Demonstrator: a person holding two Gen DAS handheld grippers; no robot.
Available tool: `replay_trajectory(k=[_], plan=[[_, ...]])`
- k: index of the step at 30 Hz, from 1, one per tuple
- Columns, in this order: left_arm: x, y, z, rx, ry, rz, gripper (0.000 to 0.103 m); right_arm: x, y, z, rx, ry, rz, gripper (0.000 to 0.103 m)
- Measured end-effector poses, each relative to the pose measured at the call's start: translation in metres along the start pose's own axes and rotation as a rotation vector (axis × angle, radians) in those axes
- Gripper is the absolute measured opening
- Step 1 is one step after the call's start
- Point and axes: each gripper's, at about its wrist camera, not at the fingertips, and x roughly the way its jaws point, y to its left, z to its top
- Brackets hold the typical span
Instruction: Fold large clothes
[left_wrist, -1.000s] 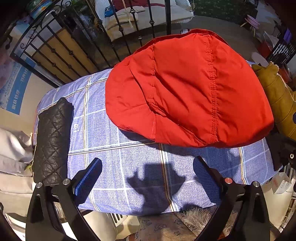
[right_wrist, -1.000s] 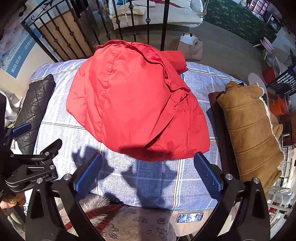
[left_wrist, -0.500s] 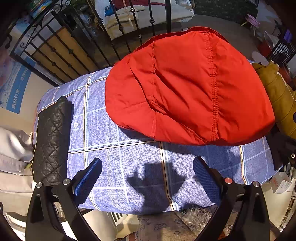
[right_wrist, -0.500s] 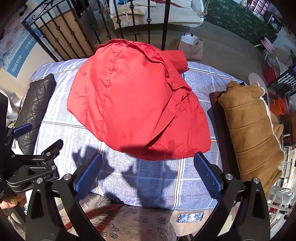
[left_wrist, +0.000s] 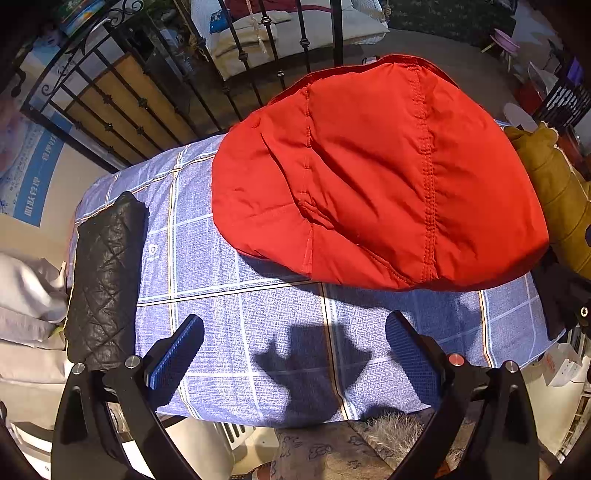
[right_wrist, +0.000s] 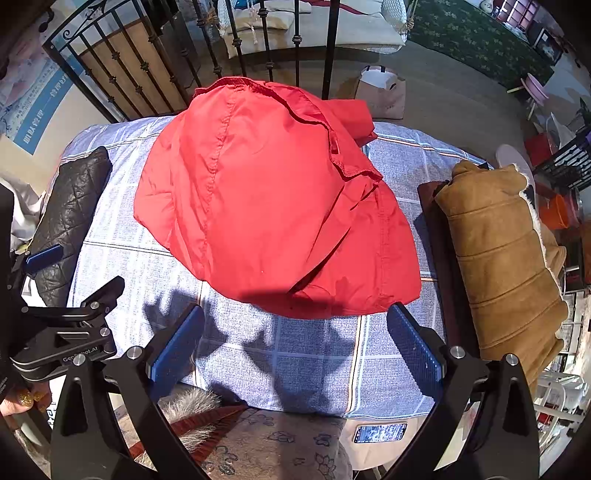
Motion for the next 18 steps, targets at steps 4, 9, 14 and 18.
replay_trajectory(k=[4,9,14,18], plan=[[0.001,0.001,0.001,-0.002,0.004,0.002,0.097,0.000,0.000,0.000,-0.001,-0.001,-0.001,0.097],[0.001,0.002,0.002,-0.003,0.007,0.001,0.097,0.001,0.000,-0.001,-0.003,0.001,0.000,0.097],[0.006,0.006,0.002,-0.013,0.027,0.000,0.097,0.002,0.000,0.000,-0.004,0.003,0.005,0.097],[0.012,0.012,0.001,-0.036,0.051,0.001,0.097,0.002,0.000,0.003,0.000,-0.005,0.010,0.097]])
